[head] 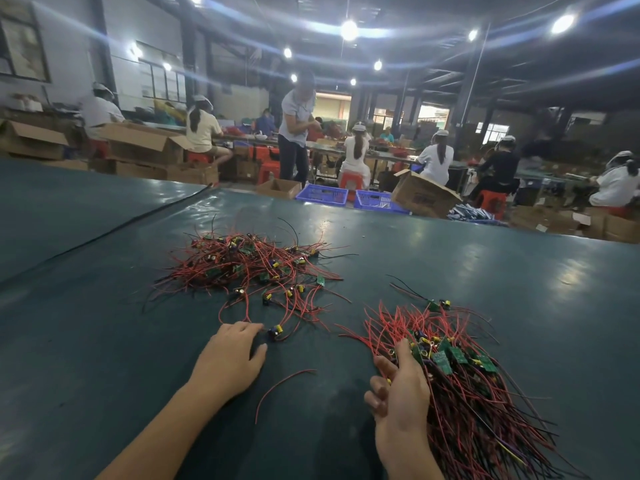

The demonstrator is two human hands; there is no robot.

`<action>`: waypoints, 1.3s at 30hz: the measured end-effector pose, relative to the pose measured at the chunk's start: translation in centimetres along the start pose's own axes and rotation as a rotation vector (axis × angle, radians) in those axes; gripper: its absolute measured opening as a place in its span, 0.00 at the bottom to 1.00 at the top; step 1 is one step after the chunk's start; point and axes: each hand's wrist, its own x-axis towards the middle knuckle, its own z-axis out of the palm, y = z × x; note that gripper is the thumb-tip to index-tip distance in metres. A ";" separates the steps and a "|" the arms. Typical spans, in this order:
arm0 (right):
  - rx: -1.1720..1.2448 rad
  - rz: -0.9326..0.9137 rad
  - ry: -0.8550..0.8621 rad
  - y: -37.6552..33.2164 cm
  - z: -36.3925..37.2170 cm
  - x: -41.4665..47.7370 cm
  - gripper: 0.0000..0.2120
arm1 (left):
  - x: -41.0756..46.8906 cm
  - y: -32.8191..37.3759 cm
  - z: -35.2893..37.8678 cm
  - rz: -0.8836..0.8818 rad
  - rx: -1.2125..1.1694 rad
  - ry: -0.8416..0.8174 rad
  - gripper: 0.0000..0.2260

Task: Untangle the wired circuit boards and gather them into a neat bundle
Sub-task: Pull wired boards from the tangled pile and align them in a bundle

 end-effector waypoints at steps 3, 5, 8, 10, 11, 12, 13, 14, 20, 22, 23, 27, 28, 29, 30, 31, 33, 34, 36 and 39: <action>-0.006 -0.006 -0.011 0.2 0.2 0.1 0.07 | 0.2 -0.4 -0.2 -0.024 -0.040 0.031 0.22; -0.016 -0.003 -0.018 0.3 0.1 0.1 0.07 | 0.4 -0.7 -0.2 -0.112 0.035 -0.033 0.23; -0.029 -0.005 -0.024 0.4 0.1 0.1 0.08 | 0.7 -1.0 -0.2 -0.157 0.152 -0.165 0.25; -0.038 -0.007 -0.028 0.5 0.1 0.1 0.08 | 0.7 -0.9 0.0 -0.118 0.175 -0.161 0.25; -0.042 -0.008 -0.031 0.5 0.1 0.1 0.08 | 0.6 -0.8 0.1 -0.105 0.171 -0.143 0.25; -0.044 -0.009 -0.033 0.5 0.1 0.1 0.08 | 0.6 -0.7 0.0 -0.098 0.148 -0.110 0.24; -0.045 -0.007 -0.034 0.5 0.1 0.1 0.08 | 0.6 -0.6 -0.1 -0.100 0.105 -0.056 0.22; -0.047 -0.005 -0.034 0.5 0.2 0.1 0.08 | 0.5 -0.7 -0.2 -0.110 0.052 0.008 0.19; -0.057 -0.005 -0.040 0.6 0.0 0.2 0.09 | 0.2 -0.9 -1.1 -0.154 -0.074 0.199 0.09; -0.059 -0.003 -0.051 0.7 0.0 0.2 0.09 | 0.1 -0.9 -1.0 -0.151 -0.154 0.246 0.10; -0.060 -0.003 -0.055 0.7 -0.1 0.2 0.09 | 0.1 -0.8 -1.0 -0.158 -0.226 0.278 0.09; -0.068 -0.001 -0.067 0.7 0.1 0.2 0.09 | -0.4 0.9 -1.0 -0.243 -0.731 0.356 0.07; -0.070 0.000 -0.072 0.7 0.1 0.2 0.09 | -0.6 1.6 -1.0 -0.236 -0.824 0.376 0.06; -0.073 0.000 -0.078 0.7 0.2 0.2 0.09 | -0.8 2.3 -1.0 -0.201 -0.881 0.406 0.06; -0.081 -0.002 -0.086 0.8 0.2 0.2 0.09 | -1.2 3.0 -1.1 -0.144 -0.909 0.443 0.06; -0.099 -0.007 -0.094 0.9 0.2 0.2 0.09 | -1.6 3.8 -1.1 -0.070 -0.916 0.480 0.07; -0.168 -0.041 -0.112 1.2 0.2 0.2 0.07 | -2.4 5.2 -1.3 0.095 -0.863 0.539 0.09; -0.227 -0.078 -0.128 1.5 0.2 0.2 0.05 | -2.8 5.9 -1.3 0.171 -0.831 0.556 0.10; -0.396 -0.187 -0.187 2.0 0.2 0.0 0.08 | -3.6 6.9 -1.2 0.323 -0.781 0.548 0.08; -0.665 -0.369 -0.346 2.8 -0.1 -0.5 0.19 | -4.5 7.9 -0.7 0.513 -0.726 0.452 0.05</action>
